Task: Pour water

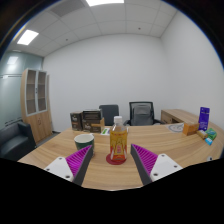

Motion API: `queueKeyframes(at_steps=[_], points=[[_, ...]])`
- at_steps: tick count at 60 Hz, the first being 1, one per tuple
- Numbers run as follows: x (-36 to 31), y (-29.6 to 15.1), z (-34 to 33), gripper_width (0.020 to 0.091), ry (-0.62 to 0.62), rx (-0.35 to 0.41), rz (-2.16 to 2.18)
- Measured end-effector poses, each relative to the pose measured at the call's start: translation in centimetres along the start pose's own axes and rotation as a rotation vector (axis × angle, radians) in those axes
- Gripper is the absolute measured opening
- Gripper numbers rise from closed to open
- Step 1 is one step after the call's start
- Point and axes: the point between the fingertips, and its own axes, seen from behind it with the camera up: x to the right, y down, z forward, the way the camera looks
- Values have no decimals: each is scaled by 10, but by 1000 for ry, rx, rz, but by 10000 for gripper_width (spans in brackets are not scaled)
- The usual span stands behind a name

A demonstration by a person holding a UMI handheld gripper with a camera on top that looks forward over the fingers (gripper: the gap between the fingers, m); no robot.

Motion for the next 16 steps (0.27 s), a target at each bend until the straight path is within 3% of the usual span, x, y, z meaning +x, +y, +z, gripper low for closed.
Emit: queueKeyframes(at_steps=[16], points=[[-5, 12, -95, 829, -94, 1, 19]])
